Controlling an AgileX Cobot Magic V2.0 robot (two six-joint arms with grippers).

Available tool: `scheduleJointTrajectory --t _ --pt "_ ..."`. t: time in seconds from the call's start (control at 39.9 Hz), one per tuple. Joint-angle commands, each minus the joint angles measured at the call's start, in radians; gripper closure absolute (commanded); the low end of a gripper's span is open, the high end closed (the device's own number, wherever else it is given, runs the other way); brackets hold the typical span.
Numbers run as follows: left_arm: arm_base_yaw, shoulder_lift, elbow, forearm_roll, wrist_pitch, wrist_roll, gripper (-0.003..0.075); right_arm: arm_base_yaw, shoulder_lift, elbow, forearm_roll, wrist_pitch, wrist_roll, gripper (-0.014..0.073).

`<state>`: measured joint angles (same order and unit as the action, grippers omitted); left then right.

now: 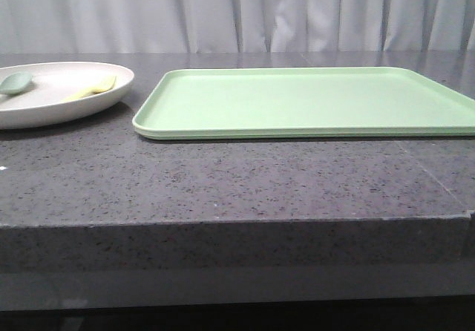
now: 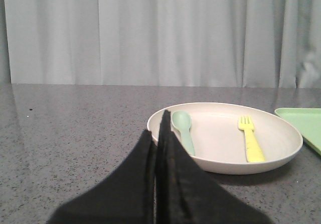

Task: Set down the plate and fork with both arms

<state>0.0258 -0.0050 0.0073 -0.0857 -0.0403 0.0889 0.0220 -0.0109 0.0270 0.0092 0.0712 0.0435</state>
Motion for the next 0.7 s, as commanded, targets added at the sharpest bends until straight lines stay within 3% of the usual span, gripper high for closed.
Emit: scheduleJointTrajectory --t 0.0,0.58,0.68 --pt "-0.003 -0.021 0.002 -0.009 -0.080 -0.003 0.0738 -0.008 -0.018 -0.004 -0.009 -0.082 -0.006 0.0661" --pt "-0.003 -0.021 0.002 -0.009 -0.081 -0.003 0.0738 -0.008 -0.018 -0.004 -0.009 -0.098 -0.006 0.0661" --pt "-0.003 -0.021 0.002 -0.009 -0.133 -0.005 0.0738 -0.008 -0.018 -0.004 -0.009 -0.107 -0.006 0.0661"
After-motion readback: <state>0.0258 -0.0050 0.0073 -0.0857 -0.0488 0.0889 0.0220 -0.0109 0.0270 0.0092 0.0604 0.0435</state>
